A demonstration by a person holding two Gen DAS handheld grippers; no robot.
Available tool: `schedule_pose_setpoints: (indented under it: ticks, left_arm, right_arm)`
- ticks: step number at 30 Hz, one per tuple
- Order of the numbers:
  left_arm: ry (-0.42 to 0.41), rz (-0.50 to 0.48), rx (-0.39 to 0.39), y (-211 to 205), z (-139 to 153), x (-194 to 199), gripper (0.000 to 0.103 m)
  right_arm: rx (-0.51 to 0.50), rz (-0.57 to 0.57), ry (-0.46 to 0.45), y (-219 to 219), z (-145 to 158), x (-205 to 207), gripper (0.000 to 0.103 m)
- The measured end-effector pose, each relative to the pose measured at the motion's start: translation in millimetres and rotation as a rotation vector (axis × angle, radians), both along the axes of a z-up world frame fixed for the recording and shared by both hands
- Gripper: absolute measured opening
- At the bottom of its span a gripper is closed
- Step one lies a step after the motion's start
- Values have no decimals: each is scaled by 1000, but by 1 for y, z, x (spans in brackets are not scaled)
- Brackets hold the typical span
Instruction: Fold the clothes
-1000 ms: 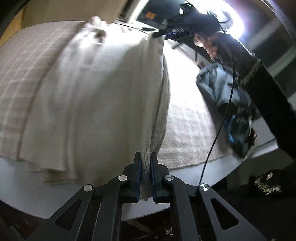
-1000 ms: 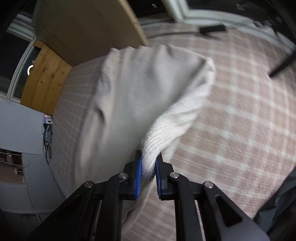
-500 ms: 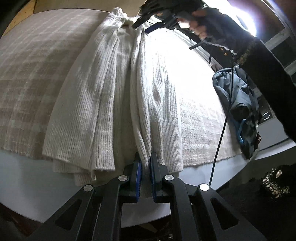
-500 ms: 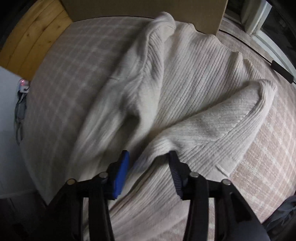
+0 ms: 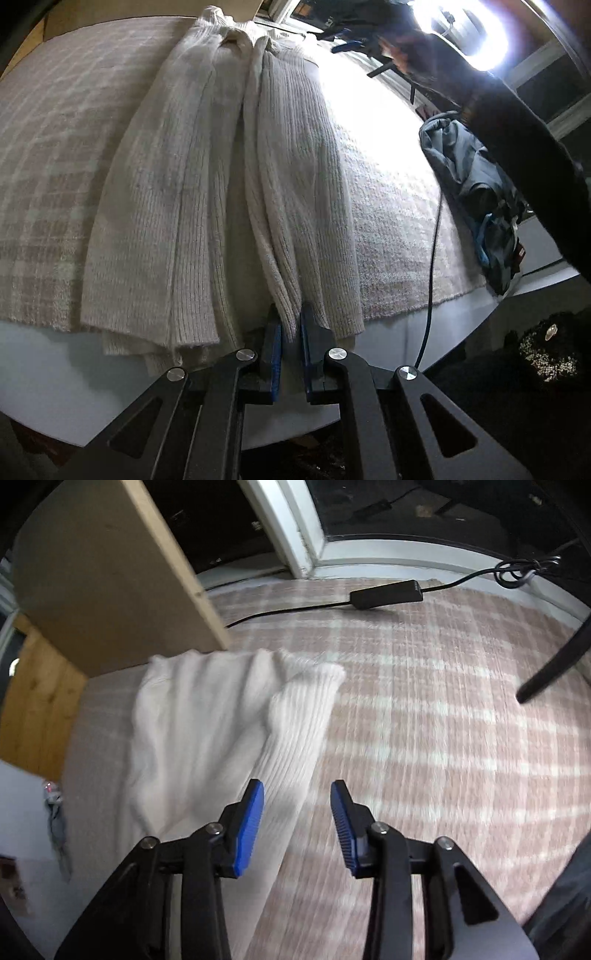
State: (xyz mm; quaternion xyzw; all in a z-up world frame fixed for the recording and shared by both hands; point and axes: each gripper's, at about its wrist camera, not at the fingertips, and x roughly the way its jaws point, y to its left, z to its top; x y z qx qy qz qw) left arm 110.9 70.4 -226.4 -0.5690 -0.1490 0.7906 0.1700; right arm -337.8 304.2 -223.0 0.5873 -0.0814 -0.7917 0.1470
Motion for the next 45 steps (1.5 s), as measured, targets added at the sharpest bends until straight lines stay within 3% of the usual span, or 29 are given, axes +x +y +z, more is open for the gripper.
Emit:
schedule_pose_setpoints:
  ticks: [4,6,12,17,19,21,24,28,32,35,37,39,42,45]
  left_arm:
    - [-11,-7,-20,4,0,0,8]
    - [-21,4,-11,2,-3,0,9]
    - [-45,21,-22,-4,3,2,15]
    - [-30,44,-54,-29,43,23,20]
    - [-5,51,-103,-44,59,26,24]
    - [27,57,-165,-62,77,29,33]
    - [29,28,-234,-90,78,16,34]
    - [28,-142,-275,-95,56,-14,32]
    - [49,-339,-229,-83,43,-35,32]
    - [84,-475,-204,-75,42,-45,32]
    - [110,-562,-184,-67,43,-52,32]
    - [128,-650,-161,-54,43,-56,32]
    - [157,-752,-141,-30,43,-59,32]
    - [201,-833,-145,-6,42,-61,32]
  right_arm:
    - [-19,41,-7,-28,-21,-17,37]
    - [46,103,0,-50,-24,-21,37]
    - [-3,88,49,-40,8,-14,37]
    - [-174,195,81,-24,46,49,38]
    - [-219,247,96,-16,59,88,43]
    - [-232,278,91,-12,60,120,47]
    - [-217,291,71,-7,54,180,47]
    - [-216,301,4,-29,18,257,47]
    - [-183,296,-49,-77,-17,314,45]
    - [-230,277,-131,-108,-39,336,46]
    - [-267,192,-126,-104,-32,342,45]
    - [-286,51,-61,-76,-13,350,45]
    - [-162,-79,-18,-50,-2,368,45]
    - [-138,-108,-57,-50,-15,381,42]
